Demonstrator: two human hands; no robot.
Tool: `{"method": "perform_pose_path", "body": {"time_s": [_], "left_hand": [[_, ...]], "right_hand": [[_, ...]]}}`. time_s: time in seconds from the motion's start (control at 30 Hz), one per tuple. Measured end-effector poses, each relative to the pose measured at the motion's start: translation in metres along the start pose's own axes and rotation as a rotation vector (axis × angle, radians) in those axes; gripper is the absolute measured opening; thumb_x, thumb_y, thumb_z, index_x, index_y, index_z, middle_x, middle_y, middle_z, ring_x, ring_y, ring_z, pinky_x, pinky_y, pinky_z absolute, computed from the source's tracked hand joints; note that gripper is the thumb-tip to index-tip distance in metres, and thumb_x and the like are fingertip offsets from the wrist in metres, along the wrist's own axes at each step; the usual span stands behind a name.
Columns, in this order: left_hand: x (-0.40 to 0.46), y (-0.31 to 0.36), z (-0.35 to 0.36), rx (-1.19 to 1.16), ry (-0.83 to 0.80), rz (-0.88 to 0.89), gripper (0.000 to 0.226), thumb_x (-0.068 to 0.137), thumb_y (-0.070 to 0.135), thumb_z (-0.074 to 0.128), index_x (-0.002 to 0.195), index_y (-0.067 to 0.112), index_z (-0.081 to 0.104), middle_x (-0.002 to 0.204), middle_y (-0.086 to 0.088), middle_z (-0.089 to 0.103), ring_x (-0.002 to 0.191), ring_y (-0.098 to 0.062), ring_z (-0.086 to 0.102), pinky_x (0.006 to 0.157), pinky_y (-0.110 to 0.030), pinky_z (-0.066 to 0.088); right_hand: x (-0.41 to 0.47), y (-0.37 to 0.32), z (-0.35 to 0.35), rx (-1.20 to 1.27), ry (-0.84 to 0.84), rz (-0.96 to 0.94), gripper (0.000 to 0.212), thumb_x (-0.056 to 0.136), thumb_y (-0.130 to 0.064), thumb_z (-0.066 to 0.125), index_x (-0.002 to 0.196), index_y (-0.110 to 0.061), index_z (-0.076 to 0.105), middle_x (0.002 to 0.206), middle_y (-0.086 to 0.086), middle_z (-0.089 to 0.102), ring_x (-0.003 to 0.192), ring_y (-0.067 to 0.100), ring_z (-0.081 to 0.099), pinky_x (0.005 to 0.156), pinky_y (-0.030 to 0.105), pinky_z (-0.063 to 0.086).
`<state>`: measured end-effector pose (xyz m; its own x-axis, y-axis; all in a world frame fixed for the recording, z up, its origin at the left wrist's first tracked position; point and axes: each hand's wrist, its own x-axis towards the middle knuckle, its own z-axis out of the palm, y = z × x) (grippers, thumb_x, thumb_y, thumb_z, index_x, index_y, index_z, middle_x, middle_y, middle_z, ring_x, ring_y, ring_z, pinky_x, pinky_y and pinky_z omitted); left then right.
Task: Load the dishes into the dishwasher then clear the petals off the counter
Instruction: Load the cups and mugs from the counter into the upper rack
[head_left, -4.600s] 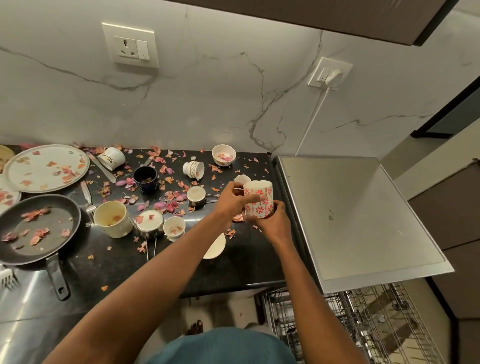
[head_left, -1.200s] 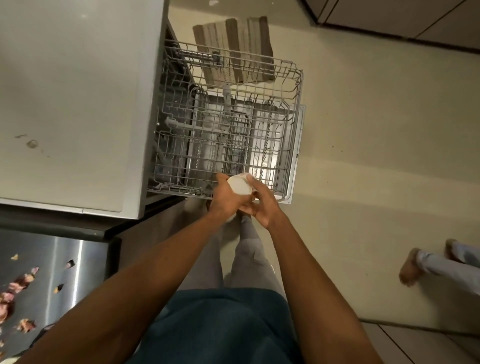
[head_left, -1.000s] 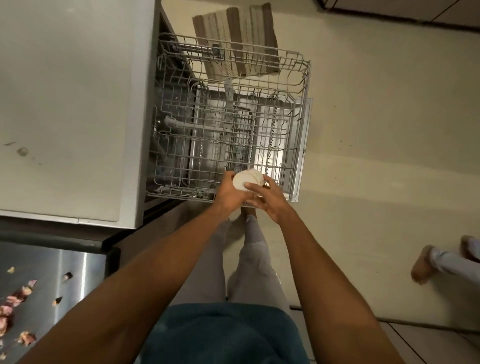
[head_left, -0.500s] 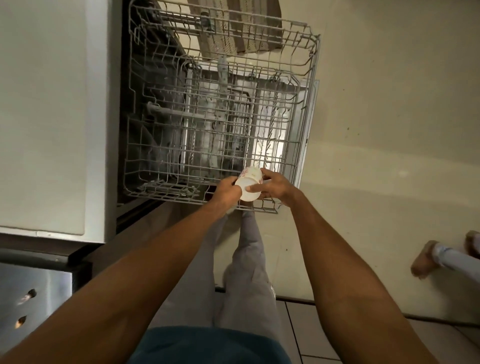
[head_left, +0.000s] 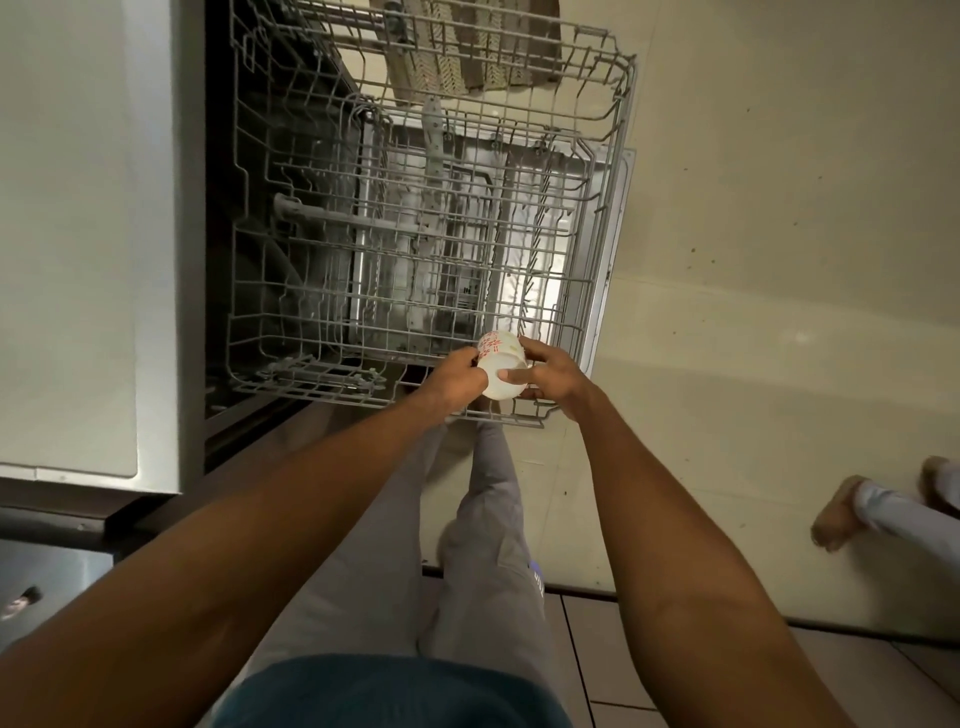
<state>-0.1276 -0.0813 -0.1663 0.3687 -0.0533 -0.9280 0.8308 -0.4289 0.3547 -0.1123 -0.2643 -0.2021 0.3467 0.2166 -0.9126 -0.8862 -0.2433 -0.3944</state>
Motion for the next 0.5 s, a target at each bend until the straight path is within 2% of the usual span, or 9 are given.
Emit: {"method": "perform_pose_path", "body": {"time_s": [0.1, 0.2, 0.37, 0.5], "left_hand": [[-0.003, 0.003, 0.004, -0.011, 0.006, 0.008, 0.062, 0.089, -0.001, 0.054, 0.147, 0.017, 0.045, 0.130, -0.005, 0.062, 0.108, -0.021, 0.060, 0.075, -0.026, 0.051], [-0.004, 0.003, 0.002, 0.023, -0.014, 0.037, 0.081, 0.092, -0.001, 0.054, 0.160, 0.023, 0.019, 0.139, -0.005, 0.054, 0.112, -0.020, 0.057, 0.065, -0.019, 0.044], [-0.003, 0.001, -0.004, 0.098, -0.022, 0.049, 0.078, 0.090, 0.000, 0.056, 0.159, 0.026, 0.028, 0.142, -0.008, 0.056, 0.109, -0.021, 0.061, 0.068, -0.021, 0.048], [-0.004, 0.003, 0.001, 0.170, 0.022, 0.082, 0.076, 0.088, 0.000, 0.052, 0.158, 0.023, 0.031, 0.148, -0.011, 0.050, 0.119, -0.027, 0.056, 0.084, -0.028, 0.049]], "right_hand": [[0.001, 0.005, 0.001, -0.018, 0.057, -0.009, 0.108, 0.051, -0.034, 0.100, 0.148, -0.019, 0.055, 0.143, 0.004, 0.059, 0.121, 0.029, 0.065, 0.085, 0.042, 0.064], [0.003, 0.011, 0.003, -0.023, 0.102, -0.029, 0.103, 0.054, -0.032, 0.100, 0.146, -0.020, 0.056, 0.141, 0.006, 0.059, 0.121, 0.029, 0.064, 0.090, 0.049, 0.062], [0.000, 0.014, 0.004, -0.020, 0.126, -0.053, 0.082, 0.068, -0.018, 0.097, 0.141, -0.015, 0.059, 0.135, 0.009, 0.063, 0.118, 0.027, 0.065, 0.096, 0.048, 0.059], [-0.002, 0.017, 0.006, -0.040, 0.168, -0.080, 0.072, 0.068, -0.021, 0.097, 0.129, -0.015, 0.058, 0.129, 0.008, 0.064, 0.116, 0.027, 0.065, 0.095, 0.046, 0.059]]}}
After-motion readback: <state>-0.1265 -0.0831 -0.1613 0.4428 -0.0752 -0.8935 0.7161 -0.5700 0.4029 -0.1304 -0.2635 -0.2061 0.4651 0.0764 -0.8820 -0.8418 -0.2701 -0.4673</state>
